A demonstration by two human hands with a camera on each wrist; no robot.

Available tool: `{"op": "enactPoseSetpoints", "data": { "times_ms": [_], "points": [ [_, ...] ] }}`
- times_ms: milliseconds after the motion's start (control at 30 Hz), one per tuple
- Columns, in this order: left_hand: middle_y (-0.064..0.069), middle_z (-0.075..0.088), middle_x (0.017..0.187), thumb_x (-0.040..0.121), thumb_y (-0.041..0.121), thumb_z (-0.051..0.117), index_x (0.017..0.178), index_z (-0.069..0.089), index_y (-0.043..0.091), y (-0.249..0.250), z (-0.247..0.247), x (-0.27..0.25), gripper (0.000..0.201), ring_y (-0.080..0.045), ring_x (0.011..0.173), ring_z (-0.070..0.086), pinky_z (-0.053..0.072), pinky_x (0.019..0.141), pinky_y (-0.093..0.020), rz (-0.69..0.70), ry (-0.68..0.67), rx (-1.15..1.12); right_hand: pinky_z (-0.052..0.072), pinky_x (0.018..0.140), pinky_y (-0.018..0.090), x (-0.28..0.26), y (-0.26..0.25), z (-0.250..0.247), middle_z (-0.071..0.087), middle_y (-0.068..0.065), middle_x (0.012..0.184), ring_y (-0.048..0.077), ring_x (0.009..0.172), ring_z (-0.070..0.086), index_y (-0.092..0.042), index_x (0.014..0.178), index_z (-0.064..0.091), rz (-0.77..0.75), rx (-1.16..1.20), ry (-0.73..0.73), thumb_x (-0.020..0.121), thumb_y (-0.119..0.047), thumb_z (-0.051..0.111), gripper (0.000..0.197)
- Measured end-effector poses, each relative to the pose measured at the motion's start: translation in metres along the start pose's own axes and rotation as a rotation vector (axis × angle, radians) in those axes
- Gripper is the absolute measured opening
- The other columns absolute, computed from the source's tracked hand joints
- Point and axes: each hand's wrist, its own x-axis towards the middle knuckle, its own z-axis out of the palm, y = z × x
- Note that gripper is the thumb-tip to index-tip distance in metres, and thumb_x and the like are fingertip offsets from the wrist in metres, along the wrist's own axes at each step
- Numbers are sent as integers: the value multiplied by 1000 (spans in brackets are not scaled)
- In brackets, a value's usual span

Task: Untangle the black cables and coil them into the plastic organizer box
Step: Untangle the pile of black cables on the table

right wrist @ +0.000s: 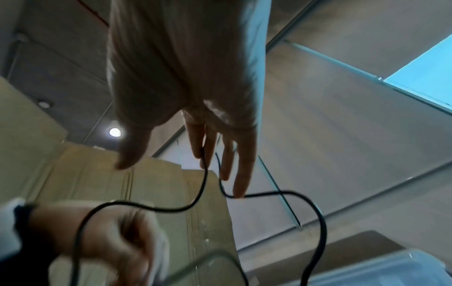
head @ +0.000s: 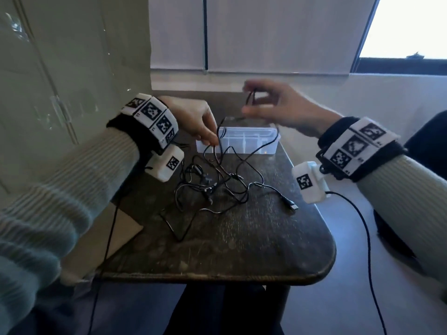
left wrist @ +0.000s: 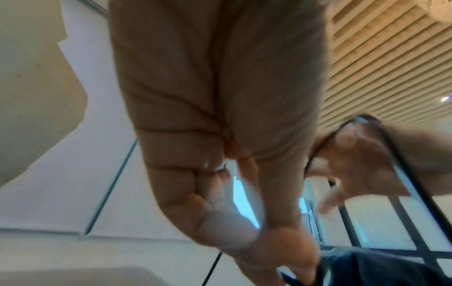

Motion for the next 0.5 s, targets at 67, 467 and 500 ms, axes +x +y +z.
{"op": "enactPoseSetpoints", "data": {
  "times_ms": [67,467,500],
  "points": [
    [13,68,64,88,25,68,94,75,18,9,-4,-3,11,6,55,56,41,52,-6,27,56,-35,46,98,29,-3,2,16,53,-10,137,6,119,54,-21,144,42,5,-186,-145,64,-51,77,92],
    [8,66,117,77,32,76,128,56,16,1,17,-7,58,0,102,63,50,95,-26,38,-29,-116,56,66,23,-14,29,57,73,10,81,10,66,68,-11,84,72,81,-298,-468,87,-12,69,5],
    [9,59,127,69,31,81,137,46,15,2,18,-7,77,-2,112,57,45,100,-26,49,-25,-126,57,68,23,-11,23,49,73,15,90,12,71,69,-5,93,72,75,-192,-367,88,-10,67,9]
  ]
}}
